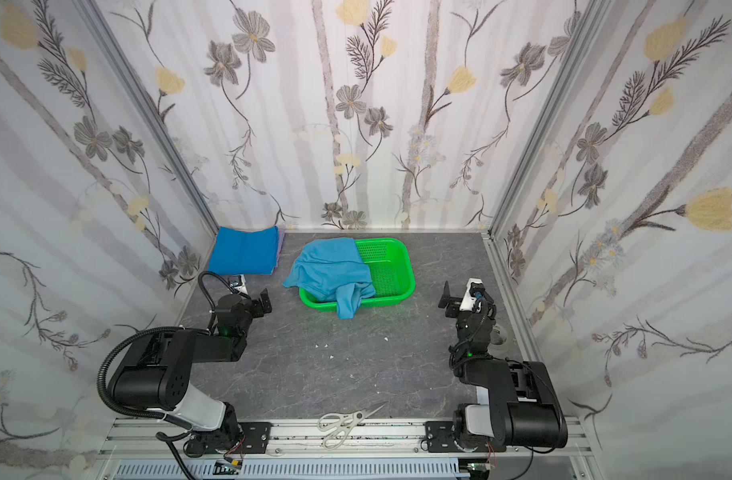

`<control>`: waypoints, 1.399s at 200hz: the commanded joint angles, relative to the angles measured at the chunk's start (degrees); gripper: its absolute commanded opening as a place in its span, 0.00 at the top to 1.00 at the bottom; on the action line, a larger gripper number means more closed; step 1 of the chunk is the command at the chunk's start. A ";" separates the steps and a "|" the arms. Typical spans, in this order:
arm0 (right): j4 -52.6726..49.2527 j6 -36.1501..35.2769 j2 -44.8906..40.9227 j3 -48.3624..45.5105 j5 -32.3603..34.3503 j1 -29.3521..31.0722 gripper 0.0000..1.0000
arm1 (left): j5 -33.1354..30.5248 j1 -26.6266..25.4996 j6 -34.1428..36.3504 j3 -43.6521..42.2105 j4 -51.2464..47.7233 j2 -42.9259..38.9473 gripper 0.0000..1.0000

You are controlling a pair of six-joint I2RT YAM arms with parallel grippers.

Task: Fold and stack the t-shirts

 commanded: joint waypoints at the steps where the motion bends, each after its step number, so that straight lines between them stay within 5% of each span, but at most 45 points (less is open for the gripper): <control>1: 0.64 0.00 0.18 0.50 -0.82 0.09 0.00 | 0.06 0.02 -0.17 0.03 0.90 0.11 0.00; 178: 0.63 0.11 0.11 0.41 -0.98 -0.06 0.00 | -1.27 -0.16 -0.10 -0.03 1.24 -0.14 0.00; 242: -2.33 1.28 -0.26 1.90 -4.35 -1.89 0.00 | -25.73 -4.22 -9.31 15.75 -34.99 -7.26 0.00; 280: -23.51 1.42 -6.46 10.77 0.68 -0.37 0.00 | -19.59 -6.56 -25.74 30.54 -66.31 -7.20 0.00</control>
